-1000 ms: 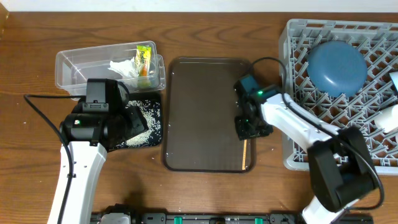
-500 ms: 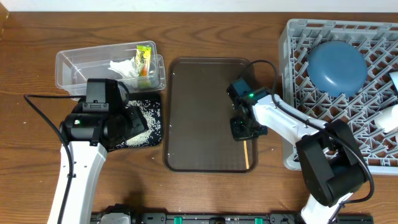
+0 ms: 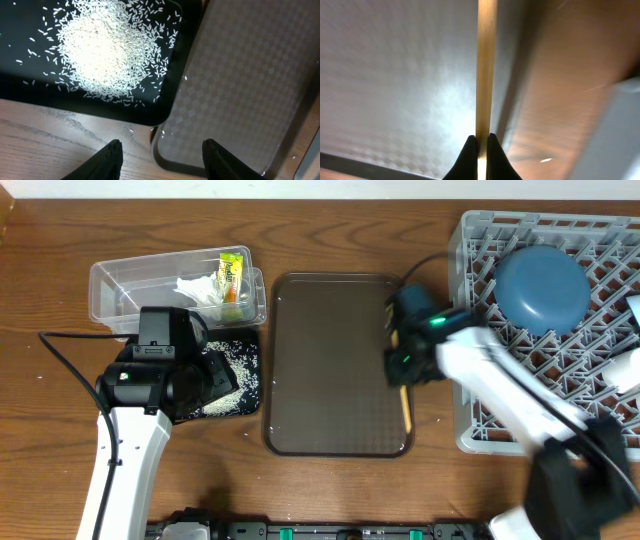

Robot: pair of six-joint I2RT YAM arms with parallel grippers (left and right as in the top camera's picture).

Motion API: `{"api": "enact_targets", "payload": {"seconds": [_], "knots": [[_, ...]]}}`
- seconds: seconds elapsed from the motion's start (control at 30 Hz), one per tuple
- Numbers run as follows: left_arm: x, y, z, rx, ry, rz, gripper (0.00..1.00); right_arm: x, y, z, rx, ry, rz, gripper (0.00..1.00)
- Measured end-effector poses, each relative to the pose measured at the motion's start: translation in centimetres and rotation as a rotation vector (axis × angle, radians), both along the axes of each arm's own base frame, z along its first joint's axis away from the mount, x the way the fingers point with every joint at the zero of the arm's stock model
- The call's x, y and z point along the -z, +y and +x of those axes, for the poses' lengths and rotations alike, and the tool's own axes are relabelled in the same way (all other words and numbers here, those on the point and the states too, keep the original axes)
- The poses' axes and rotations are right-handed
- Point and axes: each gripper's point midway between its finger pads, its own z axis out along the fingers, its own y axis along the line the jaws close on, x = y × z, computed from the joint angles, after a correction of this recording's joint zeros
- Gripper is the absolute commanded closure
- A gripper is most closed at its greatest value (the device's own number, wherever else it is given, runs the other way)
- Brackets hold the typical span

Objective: Sort waste into correct bins and load items into the dishwasher rack
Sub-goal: 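Place the second chopstick into the dish rack with the right gripper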

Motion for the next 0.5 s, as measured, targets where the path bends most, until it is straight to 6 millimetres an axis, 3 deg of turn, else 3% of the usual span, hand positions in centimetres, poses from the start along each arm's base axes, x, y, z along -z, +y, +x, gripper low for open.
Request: {"api": "enact_targets", "payload": {"seconds": [0.1,0.2,0.33,0.5], "knots": [[0.0,0.0,0.0,0.000,0.000,0.000,0.45,-5.5,-3.7,2.5,0.084,-0.184,0.000,0.99],[0.0,0.0,0.0,0.000,0.000,0.000,0.46,-8.1,-7.9,3.3,0.178,-0.270,-0.042,0.99],[0.0,0.0,0.0,0.000,-0.001,0.000,0.45,-8.0,-13.0,3.6,0.281,-0.265,-0.113,0.99],[0.0,0.0,0.0,0.000,-0.001,0.000,0.46,-5.9,-16.0,3.6,0.308,-0.201,-0.157,0.99]]}}
